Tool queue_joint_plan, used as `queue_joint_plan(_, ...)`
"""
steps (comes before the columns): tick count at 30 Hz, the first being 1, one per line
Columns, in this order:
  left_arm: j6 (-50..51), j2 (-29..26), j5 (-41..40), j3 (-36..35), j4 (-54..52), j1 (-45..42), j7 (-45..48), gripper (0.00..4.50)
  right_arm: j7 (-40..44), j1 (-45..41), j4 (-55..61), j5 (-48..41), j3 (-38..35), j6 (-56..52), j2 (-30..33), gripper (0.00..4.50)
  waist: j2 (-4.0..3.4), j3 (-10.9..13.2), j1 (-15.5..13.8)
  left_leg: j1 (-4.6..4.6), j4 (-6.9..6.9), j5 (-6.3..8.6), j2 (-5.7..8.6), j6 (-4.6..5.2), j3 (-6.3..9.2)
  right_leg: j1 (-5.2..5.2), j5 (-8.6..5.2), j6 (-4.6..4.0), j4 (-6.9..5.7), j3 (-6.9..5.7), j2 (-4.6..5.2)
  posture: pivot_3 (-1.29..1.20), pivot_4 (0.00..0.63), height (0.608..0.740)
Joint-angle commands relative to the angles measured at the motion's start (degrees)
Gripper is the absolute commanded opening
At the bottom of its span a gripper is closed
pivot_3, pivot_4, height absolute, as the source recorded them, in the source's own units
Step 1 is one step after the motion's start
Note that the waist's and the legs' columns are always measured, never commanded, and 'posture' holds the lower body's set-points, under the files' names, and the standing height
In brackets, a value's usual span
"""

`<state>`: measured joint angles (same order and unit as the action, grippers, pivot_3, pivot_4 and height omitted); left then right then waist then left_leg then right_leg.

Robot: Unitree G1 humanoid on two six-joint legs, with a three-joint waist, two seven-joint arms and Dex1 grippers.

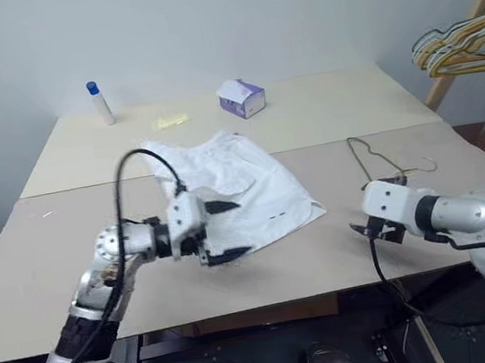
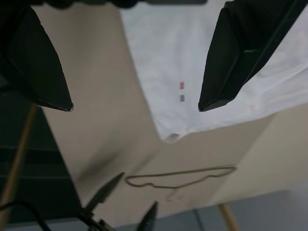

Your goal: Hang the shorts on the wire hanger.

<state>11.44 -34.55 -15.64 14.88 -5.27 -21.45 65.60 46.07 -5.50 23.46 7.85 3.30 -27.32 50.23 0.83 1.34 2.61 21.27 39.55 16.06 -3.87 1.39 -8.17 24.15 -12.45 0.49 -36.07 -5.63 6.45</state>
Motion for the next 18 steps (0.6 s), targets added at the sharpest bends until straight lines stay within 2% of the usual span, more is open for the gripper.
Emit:
queue_joint_plan(1,-0.75,0.98,7.96,4.61,6.06,-4.74,-1.88,4.5,-1.87,0.2,4.32,0.38,-1.59,-2.15,-0.81,4.45,0.0,0.0,0.52,0.0,0.06,0.01,0.0,0.02,0.03,-0.01,-0.02,0.03,-0.02,0.0,0.0,-0.15,0.0,0.74)
queue_joint_plan(11,1.9,4.1,17.31,10.1,19.24,-11.33,-2.52,4.5,-3.49,2.14,6.79,0.67,-1.18,-5.01,-1.34,4.45,0.01,0.0,2.74,0.11,0.21,0.12,0.0,0.16,0.07,0.03,0.02,-0.04,-0.02,0.02,0.02,-0.18,0.0,0.74)
queue_joint_plan(15,0.46,4.8,19.73,11.2,21.93,-12.6,-1.91,3.61,-3.64,1.16,6.69,0.62,-1.15,-5.7,-1.28,4.5,0.01,-0.01,2.98,0.11,0.25,0.14,0.01,0.2,0.1,0.01,0.0,0.0,-0.03,0.02,0.04,-0.18,0.0,0.74)
queue_joint_plan(18,-0.88,4.96,21.41,11.62,23.26,-12.97,-2.68,2.63,-3.43,1.22,6.78,0.53,-1.24,-5.67,-0.94,4.5,0.01,-0.02,3.01,0.11,0.24,0.15,0.0,0.21,0.1,0.02,0.03,-0.04,-0.03,0.03,0.04,-0.18,0.0,0.74)
